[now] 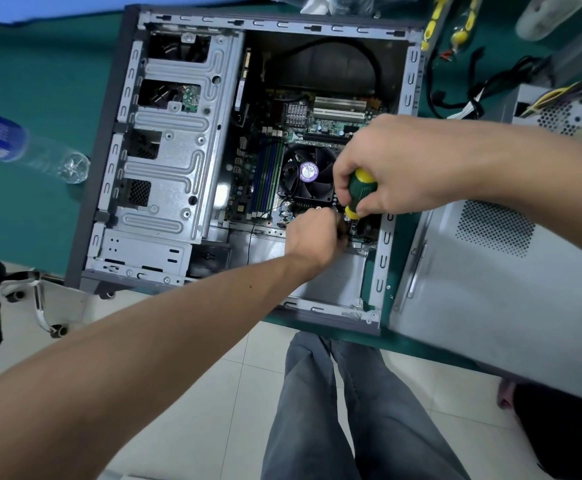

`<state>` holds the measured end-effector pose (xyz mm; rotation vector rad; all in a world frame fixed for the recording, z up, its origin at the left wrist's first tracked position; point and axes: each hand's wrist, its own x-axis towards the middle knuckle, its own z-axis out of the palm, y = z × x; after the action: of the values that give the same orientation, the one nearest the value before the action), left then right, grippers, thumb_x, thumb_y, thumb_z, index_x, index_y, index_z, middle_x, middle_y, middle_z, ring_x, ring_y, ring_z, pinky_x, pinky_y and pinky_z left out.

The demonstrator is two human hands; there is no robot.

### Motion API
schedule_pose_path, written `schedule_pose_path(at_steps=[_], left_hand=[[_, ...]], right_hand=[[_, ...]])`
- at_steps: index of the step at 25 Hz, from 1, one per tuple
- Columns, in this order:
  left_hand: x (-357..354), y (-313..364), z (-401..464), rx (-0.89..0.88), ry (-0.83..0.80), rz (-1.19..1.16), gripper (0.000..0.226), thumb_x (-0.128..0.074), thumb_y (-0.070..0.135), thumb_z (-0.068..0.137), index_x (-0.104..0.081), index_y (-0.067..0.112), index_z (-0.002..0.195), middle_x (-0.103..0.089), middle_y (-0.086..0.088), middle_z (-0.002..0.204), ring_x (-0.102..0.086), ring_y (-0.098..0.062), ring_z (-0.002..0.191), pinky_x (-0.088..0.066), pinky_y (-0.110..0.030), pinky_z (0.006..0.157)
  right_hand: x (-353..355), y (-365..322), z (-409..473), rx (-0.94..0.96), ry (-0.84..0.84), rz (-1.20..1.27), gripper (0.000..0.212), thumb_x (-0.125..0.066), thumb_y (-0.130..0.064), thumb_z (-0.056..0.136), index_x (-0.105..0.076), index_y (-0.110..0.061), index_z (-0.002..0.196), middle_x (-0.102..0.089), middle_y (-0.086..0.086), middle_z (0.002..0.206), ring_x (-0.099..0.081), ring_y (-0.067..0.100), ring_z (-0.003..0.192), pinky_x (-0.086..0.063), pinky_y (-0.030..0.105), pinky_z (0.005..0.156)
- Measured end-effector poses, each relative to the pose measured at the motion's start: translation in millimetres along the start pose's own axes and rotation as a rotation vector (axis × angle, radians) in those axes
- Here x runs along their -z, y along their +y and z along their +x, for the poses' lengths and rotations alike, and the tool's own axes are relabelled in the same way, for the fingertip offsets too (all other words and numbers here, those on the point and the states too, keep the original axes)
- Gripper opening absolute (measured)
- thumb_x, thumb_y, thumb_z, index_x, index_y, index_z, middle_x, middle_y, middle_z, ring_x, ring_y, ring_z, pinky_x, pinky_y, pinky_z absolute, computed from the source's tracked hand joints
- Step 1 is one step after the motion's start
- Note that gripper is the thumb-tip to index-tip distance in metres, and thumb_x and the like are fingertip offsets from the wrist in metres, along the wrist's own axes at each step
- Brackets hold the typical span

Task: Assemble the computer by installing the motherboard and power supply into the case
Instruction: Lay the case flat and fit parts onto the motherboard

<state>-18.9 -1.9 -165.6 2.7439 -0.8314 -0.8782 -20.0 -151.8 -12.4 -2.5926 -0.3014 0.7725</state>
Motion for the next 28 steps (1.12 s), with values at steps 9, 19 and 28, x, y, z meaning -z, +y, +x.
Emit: schedule_pose_path(at_steps=[9, 19, 28], left_hand=[[-3, 0, 0, 0.026, 0.021, 0.029, 0.021, -0.064, 0.022, 0.087, -0.05, 0.022, 0.071, -0.063, -0.005, 0.074, -0.064, -0.032, 0.079, -0.033, -0.031, 0.059], [54, -11, -17, -0.079, -0.341, 0.06, 0.015, -0.059, 0.018, 0.09, -0.074, 0.016, 0.094, -0.071, -0.005, 0.09, -0.066, -0.027, 0.086, -0.053, -0.034, 0.071], [106, -111, -60, 0.148, 0.407, 0.004, 0.069, -0.05, 0.043, 0.094, -0.025, 0.019, 0.154, -0.021, -0.014, 0.159, -0.019, -0.03, 0.146, -0.019, -0.051, 0.113]], right_hand=[[-10, 2, -1, 0.004, 0.099, -0.026, 0.013, -0.075, -0.03, 0.08, -0.066, -0.035, 0.086, -0.059, -0.016, 0.077, -0.053, 0.008, 0.073, -0.031, 0.02, 0.052], [-19, -9, 16, 0.06, 0.012, -0.288, 0.011, -0.06, -0.027, 0.089, -0.054, -0.022, 0.097, -0.048, 0.0, 0.093, -0.057, 0.024, 0.072, -0.045, 0.036, 0.054], [-21, -27, 7, -0.05, 0.067, -0.481, 0.03, -0.042, -0.038, 0.1, -0.057, -0.013, 0.106, -0.045, 0.001, 0.078, -0.046, 0.02, 0.058, -0.028, 0.028, 0.046]])
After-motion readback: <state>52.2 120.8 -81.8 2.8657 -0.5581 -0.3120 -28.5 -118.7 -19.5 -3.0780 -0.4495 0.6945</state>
